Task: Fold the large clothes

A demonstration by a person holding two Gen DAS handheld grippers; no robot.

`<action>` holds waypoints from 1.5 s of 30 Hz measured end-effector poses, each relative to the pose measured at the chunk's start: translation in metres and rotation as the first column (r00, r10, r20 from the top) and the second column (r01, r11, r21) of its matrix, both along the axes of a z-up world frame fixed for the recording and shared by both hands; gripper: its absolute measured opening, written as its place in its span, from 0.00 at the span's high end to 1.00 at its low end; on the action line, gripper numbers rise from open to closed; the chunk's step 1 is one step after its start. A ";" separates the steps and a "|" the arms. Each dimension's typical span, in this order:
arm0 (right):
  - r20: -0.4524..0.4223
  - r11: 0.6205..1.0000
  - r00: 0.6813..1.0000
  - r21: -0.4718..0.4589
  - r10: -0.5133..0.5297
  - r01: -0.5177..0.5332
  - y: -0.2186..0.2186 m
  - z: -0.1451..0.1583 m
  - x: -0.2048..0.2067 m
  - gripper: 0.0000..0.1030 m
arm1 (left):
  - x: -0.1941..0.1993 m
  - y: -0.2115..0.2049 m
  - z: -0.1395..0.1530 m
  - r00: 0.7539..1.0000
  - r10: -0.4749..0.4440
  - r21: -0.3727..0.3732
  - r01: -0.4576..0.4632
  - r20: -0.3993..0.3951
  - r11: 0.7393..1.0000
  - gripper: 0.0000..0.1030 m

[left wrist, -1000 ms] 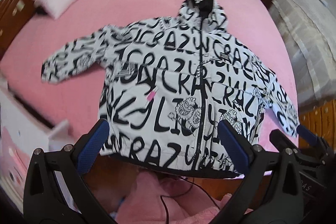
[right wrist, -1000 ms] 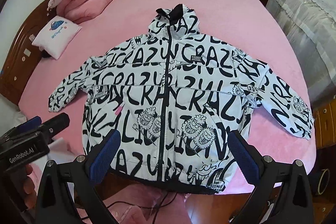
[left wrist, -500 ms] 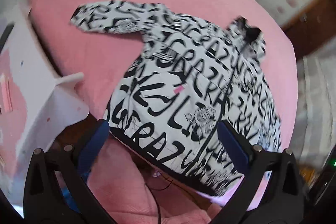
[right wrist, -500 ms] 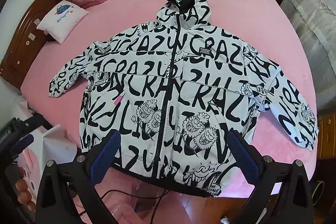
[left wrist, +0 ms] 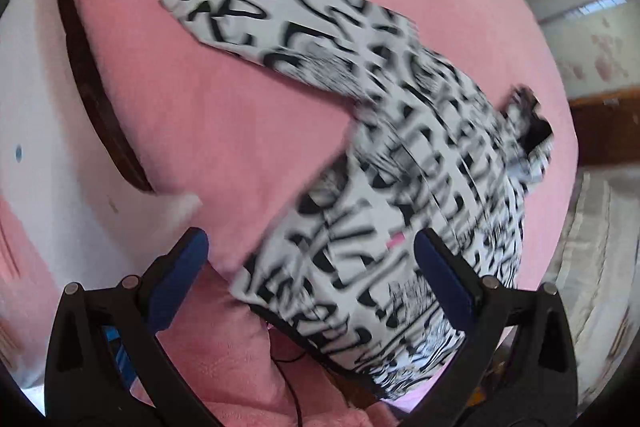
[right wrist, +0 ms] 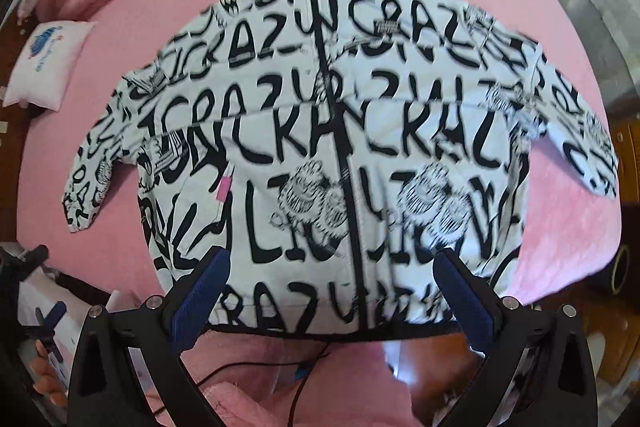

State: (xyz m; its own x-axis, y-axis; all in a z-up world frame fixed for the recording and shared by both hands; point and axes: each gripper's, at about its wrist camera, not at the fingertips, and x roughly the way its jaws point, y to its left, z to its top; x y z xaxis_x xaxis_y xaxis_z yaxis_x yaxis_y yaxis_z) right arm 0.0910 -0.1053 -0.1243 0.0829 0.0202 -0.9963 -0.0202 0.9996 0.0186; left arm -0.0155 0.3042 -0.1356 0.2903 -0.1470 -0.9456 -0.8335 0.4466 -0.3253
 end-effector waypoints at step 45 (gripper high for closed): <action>-0.042 0.965 0.968 0.103 0.246 -0.241 0.138 -0.103 0.049 0.05 | 0.088 0.245 -0.078 0.797 0.357 0.231 -0.512 0.487 0.827 0.94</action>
